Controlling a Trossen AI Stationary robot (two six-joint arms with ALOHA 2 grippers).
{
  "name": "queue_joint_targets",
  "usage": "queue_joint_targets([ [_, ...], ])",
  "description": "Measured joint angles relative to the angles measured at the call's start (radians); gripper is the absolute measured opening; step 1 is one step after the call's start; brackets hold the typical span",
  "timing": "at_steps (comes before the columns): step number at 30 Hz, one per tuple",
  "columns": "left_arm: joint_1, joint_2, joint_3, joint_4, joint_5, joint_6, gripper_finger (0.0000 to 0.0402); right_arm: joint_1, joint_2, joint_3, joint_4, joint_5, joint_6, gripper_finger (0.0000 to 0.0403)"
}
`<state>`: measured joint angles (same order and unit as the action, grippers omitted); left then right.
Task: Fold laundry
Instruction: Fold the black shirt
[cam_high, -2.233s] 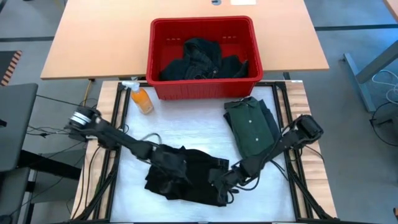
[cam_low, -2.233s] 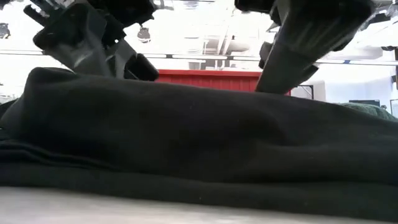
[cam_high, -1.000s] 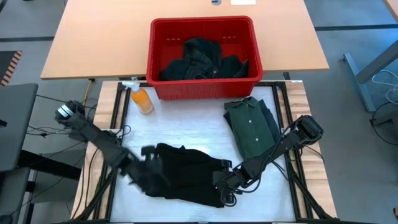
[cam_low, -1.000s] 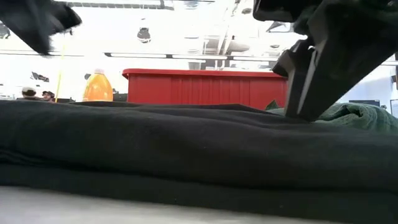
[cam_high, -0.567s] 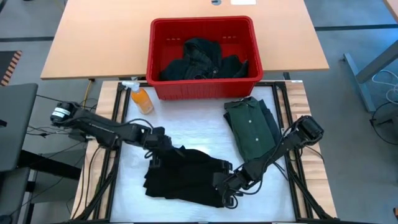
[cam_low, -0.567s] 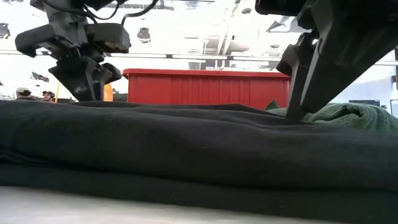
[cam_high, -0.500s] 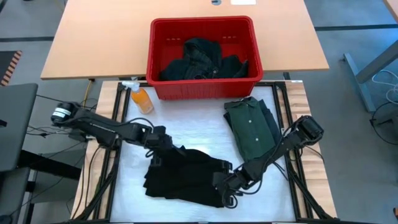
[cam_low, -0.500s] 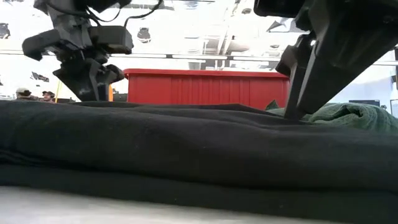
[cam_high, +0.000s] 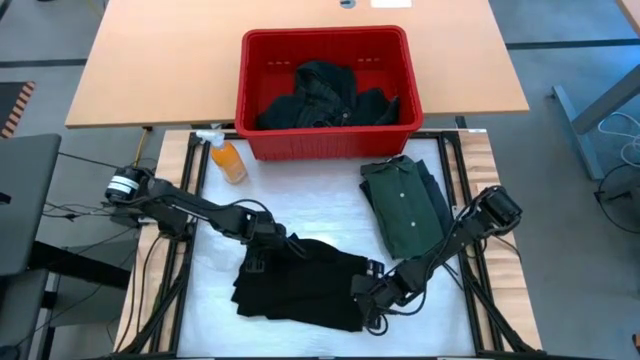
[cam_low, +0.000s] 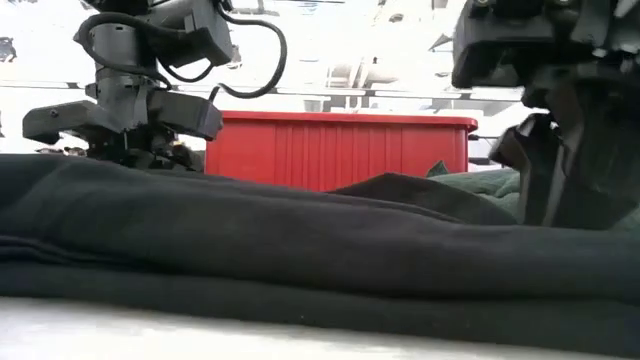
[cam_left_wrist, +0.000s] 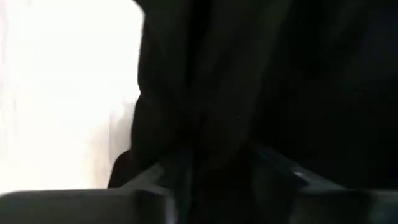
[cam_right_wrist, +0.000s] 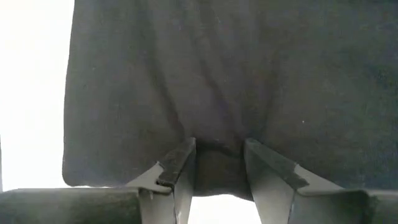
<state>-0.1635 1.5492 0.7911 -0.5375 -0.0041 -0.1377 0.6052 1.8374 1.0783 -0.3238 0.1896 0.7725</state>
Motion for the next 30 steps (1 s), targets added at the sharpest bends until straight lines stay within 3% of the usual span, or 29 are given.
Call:
queue_joint_targets([
  [3, 0.0, 0.001, 0.026, -0.031, 0.019, 0.027, 0.0034, 0.015, -0.002, -0.026, 0.031, 0.003, 0.021, 0.0158],
  [7, 0.0, 0.002, 0.078, -0.086, -0.003, 0.034, 0.0007, 0.034, -0.002, -0.034, 0.021, 0.008, 0.018, 0.0151],
  [13, 0.006, -0.059, 0.157, -0.255, -0.105, 0.047, 0.0002, 0.066, -0.004, -0.034, 0.005, 0.007, -0.022, 0.0142],
  [23, 0.06, -0.107, 0.153, -0.281, -0.092, 0.002, 0.0001, 0.103, -0.065, -0.04, -0.028, -0.002, -0.046, 0.0132],
  [27, 0.07, -0.107, 0.151, -0.238, -0.193, 0.0, 0.0014, 0.105, -0.156, -0.038, -0.003, 0.093, -0.119, 0.0132],
  [30, 0.08, -0.11, 0.153, -0.215, -0.265, 0.003, 0.0033, 0.087, -0.215, -0.038, -0.01, 0.243, -0.17, 0.0132],
])
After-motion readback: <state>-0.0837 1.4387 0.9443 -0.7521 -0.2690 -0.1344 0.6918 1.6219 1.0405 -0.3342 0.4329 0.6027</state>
